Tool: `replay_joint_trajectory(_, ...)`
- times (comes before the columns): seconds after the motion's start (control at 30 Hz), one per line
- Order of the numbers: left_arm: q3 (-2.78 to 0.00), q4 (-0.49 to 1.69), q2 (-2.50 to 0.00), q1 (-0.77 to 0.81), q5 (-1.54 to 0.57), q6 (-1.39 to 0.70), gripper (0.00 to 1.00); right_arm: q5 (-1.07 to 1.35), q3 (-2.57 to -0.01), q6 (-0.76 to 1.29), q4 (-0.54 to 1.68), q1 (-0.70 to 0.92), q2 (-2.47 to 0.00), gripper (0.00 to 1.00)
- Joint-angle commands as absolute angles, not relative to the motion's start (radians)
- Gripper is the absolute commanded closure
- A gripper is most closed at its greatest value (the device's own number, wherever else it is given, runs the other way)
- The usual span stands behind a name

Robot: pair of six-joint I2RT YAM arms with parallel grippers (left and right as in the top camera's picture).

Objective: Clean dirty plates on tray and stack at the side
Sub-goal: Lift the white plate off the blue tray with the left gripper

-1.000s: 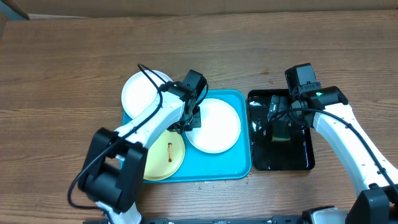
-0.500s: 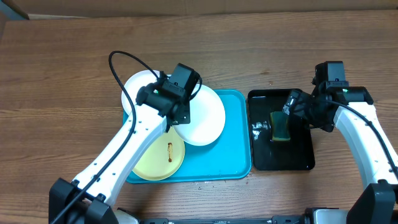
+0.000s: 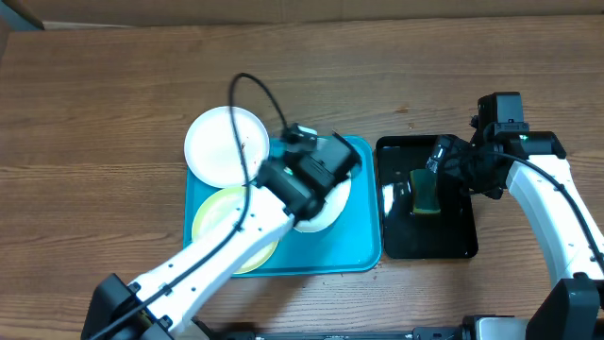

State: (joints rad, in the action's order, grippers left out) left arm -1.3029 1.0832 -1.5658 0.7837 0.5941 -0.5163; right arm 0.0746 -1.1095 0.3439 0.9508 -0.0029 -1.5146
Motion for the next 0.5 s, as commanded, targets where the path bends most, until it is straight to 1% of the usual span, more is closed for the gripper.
replay_joint_trajectory(0.0, -1.326, 1.083, -1.548, 0.877, 0.770, -0.538, 0.96, 0.081, -1.105, 0.353, 0.945, -0.002, -1.517, 0.00)
replay_joint_trajectory(0.27, -1.325, 1.100, -1.548, 1.084, 1.042, -0.565, 0.96, 0.081, -1.105, 0.353, 0.945, -0.002, -1.517, 0.00)
replay_joint_trajectory(0.47, -1.325, 1.098, -1.548, 1.161, 1.193, -0.558, 0.96, 0.081, -1.105, 0.353, 0.945, -0.002, -1.517, 0.00)
